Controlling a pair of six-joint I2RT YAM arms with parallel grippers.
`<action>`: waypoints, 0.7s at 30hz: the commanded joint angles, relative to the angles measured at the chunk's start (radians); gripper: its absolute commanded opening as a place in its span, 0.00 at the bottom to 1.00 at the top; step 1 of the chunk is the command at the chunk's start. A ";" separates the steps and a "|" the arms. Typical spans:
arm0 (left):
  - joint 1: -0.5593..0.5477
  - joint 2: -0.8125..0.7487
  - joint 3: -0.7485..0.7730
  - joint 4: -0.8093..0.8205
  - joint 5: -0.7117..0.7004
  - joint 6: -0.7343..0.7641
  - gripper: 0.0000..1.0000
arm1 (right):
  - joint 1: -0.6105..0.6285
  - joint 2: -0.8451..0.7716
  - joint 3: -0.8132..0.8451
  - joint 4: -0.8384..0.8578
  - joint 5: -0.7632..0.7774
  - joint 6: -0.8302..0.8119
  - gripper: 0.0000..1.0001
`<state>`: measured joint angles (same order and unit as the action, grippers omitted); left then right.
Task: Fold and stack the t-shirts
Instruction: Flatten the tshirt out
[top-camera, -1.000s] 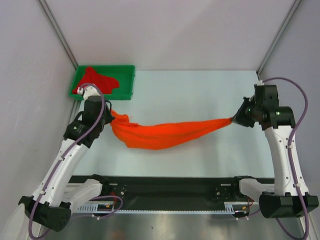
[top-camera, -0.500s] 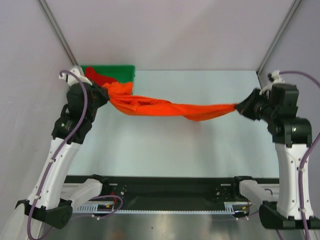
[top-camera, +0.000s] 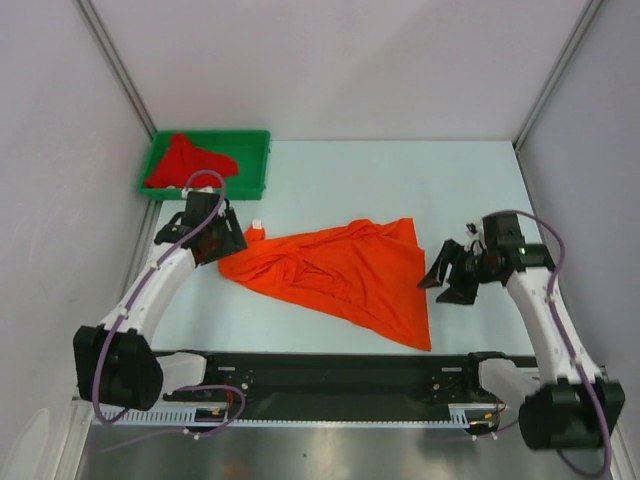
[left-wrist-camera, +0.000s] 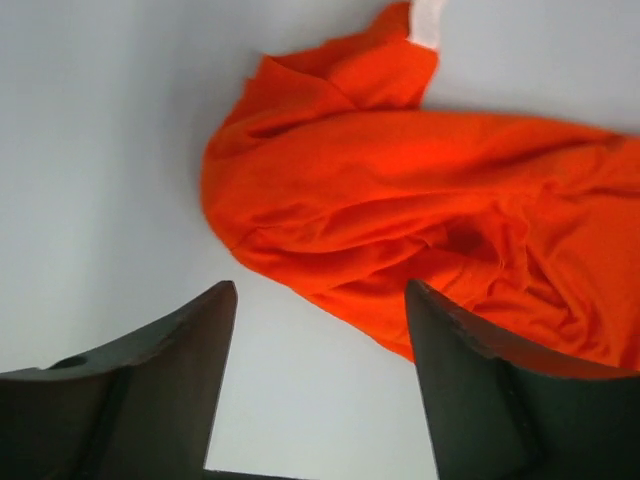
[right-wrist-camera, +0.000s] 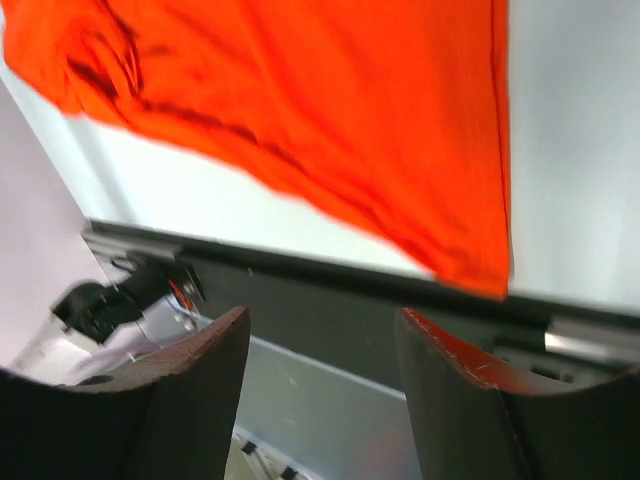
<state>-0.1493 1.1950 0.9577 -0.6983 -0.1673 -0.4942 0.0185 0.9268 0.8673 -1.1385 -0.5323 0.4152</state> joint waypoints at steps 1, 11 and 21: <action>-0.021 0.066 0.035 0.083 0.258 0.072 0.71 | 0.003 0.206 0.105 0.261 0.031 0.007 0.66; -0.360 0.204 0.098 0.111 0.169 0.158 0.65 | 0.159 0.400 0.136 0.332 0.075 0.023 0.66; -0.386 0.249 0.044 0.072 0.089 0.163 0.43 | 0.179 0.337 0.003 0.367 0.061 0.079 0.65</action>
<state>-0.5293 1.4689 1.0294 -0.6170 -0.0368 -0.3321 0.1883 1.3014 0.8742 -0.8066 -0.4717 0.4709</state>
